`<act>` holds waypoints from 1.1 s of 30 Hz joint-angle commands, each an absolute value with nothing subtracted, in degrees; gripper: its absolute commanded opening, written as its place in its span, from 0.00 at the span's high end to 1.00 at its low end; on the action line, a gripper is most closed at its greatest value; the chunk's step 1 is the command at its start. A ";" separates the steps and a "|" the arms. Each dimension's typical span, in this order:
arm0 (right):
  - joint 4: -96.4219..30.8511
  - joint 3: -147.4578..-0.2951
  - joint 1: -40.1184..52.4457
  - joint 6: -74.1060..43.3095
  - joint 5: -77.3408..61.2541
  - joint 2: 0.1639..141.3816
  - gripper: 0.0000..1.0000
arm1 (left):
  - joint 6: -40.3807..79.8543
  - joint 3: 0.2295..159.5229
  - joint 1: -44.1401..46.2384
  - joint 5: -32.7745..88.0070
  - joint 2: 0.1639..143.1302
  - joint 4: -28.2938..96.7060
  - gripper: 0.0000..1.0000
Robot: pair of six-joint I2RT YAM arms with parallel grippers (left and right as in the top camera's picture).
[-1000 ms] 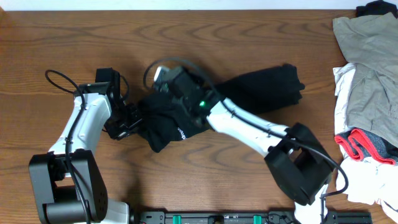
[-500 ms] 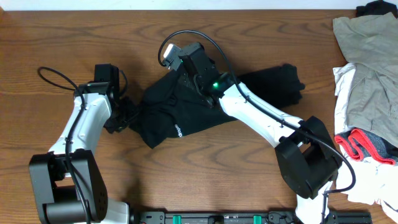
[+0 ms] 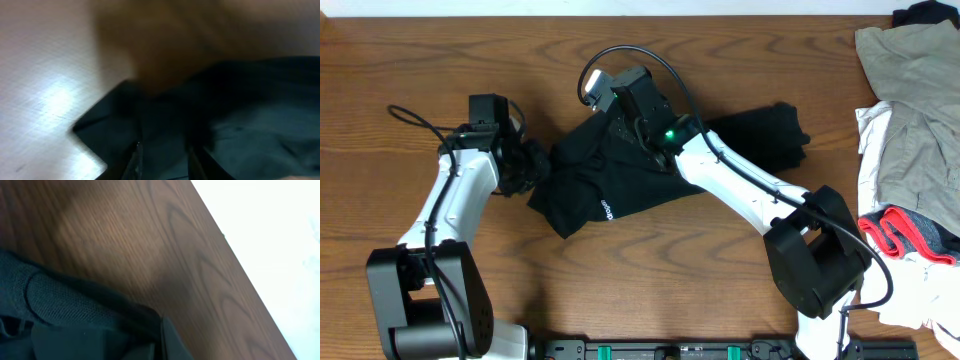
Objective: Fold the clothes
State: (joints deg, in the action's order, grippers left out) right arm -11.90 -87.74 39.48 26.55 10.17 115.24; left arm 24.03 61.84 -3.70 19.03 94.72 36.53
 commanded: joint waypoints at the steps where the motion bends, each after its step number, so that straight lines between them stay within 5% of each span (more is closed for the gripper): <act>1: -12.23 -88.60 39.03 24.86 10.02 115.52 0.96 | 20.78 63.24 -2.81 25.04 93.60 35.66 0.69; 11: -12.86 -88.60 39.00 24.86 10.02 115.52 0.97 | 20.14 62.70 -1.61 25.87 93.67 39.97 0.71; 33: -24.16 -88.60 46.33 24.84 1.65 115.52 0.97 | 20.16 59.42 -1.67 13.15 106.32 18.98 0.70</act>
State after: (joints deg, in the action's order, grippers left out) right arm -22.92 -87.77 44.01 25.80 4.82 115.24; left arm 20.91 60.29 -1.41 15.79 105.69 18.98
